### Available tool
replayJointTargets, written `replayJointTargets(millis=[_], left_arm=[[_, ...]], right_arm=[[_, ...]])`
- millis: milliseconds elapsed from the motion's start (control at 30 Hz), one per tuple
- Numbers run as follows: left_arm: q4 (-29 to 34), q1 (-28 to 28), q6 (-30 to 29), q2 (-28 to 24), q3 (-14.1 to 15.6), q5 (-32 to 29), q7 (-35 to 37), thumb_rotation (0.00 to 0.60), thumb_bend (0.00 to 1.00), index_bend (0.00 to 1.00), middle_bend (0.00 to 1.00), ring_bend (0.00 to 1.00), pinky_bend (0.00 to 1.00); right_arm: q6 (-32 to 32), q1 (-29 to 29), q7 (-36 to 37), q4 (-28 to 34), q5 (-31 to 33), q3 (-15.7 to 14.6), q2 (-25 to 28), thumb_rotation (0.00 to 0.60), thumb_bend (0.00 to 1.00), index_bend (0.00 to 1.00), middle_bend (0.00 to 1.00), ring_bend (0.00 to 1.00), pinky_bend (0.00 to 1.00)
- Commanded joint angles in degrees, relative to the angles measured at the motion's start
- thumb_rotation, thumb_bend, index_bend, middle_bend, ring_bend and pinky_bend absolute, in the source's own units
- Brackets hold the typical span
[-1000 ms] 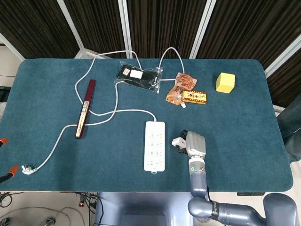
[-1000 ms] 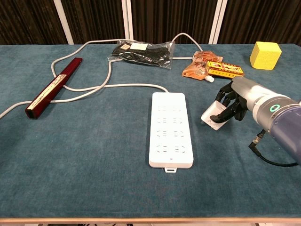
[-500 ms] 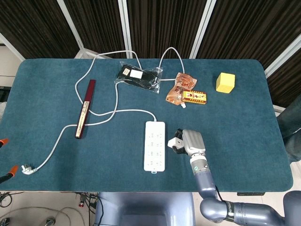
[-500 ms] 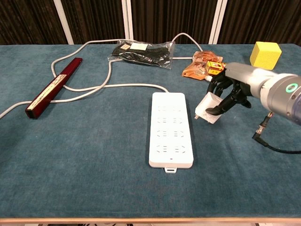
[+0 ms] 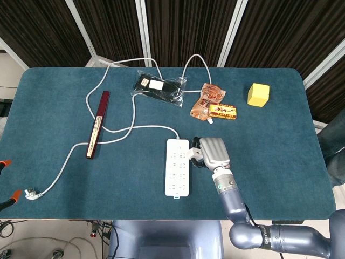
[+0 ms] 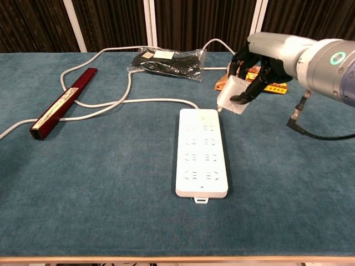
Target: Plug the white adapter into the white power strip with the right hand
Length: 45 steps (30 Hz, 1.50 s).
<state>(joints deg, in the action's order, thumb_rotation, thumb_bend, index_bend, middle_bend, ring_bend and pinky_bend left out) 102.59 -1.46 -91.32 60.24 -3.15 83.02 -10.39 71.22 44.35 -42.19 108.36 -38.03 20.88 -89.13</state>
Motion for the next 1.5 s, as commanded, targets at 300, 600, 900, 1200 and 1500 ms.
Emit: replayJointTargets(millis=[300,600,900,1200,1500], left_arm=[[0.1,0.1,0.2,0.0,0.0,-0.3,-0.4,0.600,0.19,0.23,0.00,0.00,0.12],[0.1,0.1,0.2,0.1,0.0,-0.3,-0.6,0.600,0.19,0.23,0.00,0.00,0.12],[0.1,0.1,0.3,0.1,0.0,-0.3,-0.6,0.600,0.19,0.23,0.00,0.00,0.12],[0.1,0.1,0.3,0.1,-0.1,-0.5,-0.5,0.600,0.19,0.23,0.00,0.00,0.12],[0.2,0.1,0.3,0.0,-0.2,-0.8,-0.4,0.600,0.19,0.23,0.00,0.00,0.12]], right_arm=[[-3.0,0.3,8.0,-10.4,-21.9,-7.1,0.0,0.600,0.64,0.76,0.75,0.94,0.97],[-5.8,3.8,-5.7,-7.2,-10.4,-7.5,1.8,0.600,0.64,0.76,0.75,0.94,0.97],[-3.4,7.4,-12.2,-4.2,5.6,-4.3,1.0,0.600,0.64,0.76,0.76,0.94,0.98],[1.9,10.7,-15.1,-4.6,13.4,-1.7,-1.8,0.600,0.64,0.77,0.76,0.94,0.98],[4.8,11.9,-14.3,-7.8,9.9,-3.2,-5.1,0.600,0.64,0.78,0.77,0.94,0.98]])
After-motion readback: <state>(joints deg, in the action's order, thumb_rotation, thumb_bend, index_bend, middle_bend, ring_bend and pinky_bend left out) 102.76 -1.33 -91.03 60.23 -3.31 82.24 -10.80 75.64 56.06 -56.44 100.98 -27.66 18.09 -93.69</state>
